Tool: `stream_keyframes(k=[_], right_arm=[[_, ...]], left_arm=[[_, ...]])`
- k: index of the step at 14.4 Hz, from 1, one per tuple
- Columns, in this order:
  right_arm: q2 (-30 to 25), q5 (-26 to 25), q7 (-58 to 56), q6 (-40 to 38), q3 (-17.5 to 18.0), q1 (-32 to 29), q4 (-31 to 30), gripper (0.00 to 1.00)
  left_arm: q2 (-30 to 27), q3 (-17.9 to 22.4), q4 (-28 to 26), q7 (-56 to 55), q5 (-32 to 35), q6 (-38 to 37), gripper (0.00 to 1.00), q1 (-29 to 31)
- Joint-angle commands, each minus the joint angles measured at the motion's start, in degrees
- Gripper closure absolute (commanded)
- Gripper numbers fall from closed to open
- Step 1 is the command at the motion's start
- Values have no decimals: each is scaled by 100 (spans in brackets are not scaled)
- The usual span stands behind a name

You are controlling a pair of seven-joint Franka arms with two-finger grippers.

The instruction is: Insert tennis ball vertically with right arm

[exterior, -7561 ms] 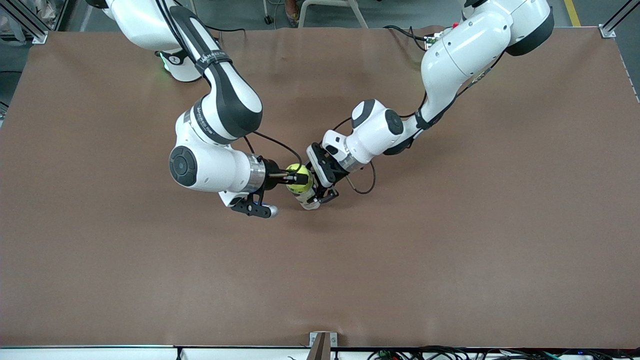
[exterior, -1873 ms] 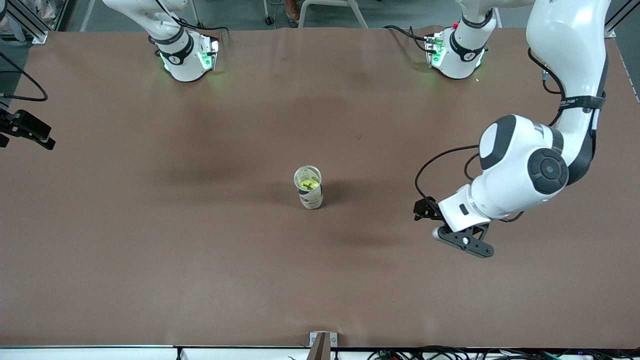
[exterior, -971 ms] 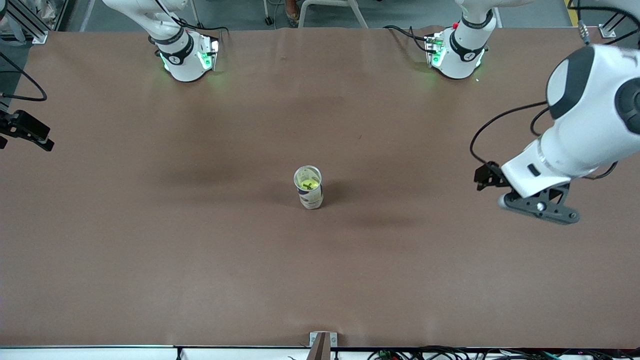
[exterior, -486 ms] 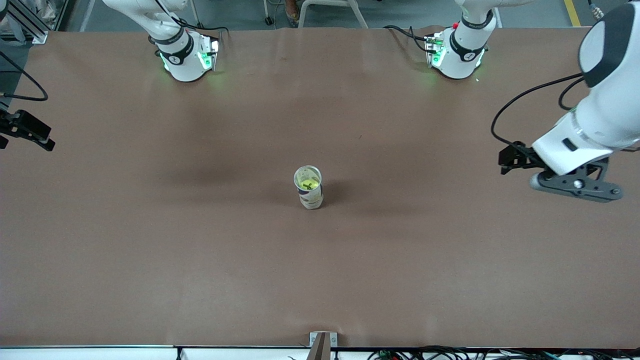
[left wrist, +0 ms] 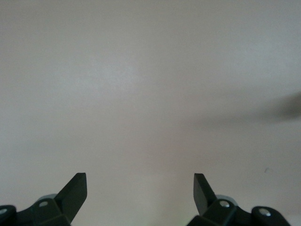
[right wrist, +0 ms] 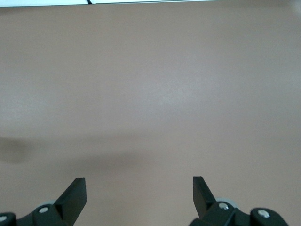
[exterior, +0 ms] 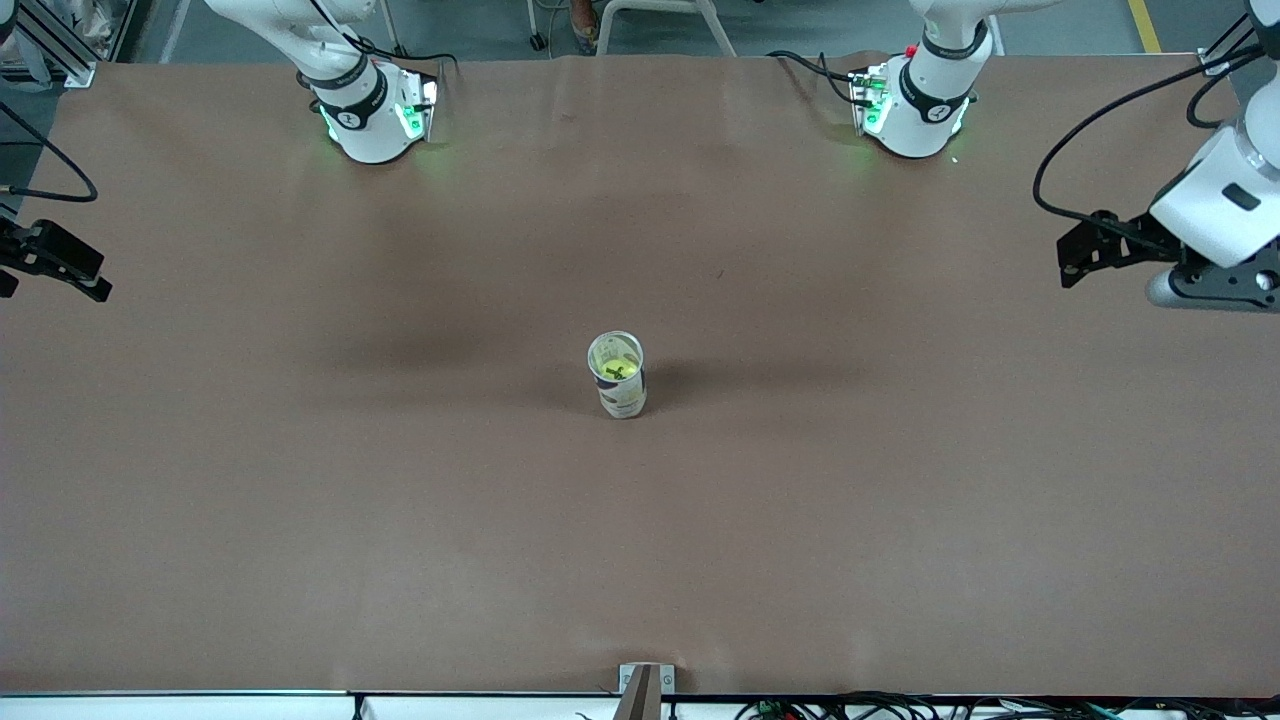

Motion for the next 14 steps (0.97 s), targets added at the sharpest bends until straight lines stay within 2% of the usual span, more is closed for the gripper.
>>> stream_keyframes(k=[1, 4, 14], right_arm=[[-69, 51, -5, -15, 76, -89, -46, 0], [-69, 51, 13, -15, 76, -98, -46, 0], [-69, 51, 4, -121, 76, -89, -64, 0]], left_arm=[[-573, 303, -688, -68, -289, 72, 0, -197], [-916, 919, -1084, -51, -360, 81, 0, -900], [-952, 1026, -1067, 46, -377, 89, 0, -964]])
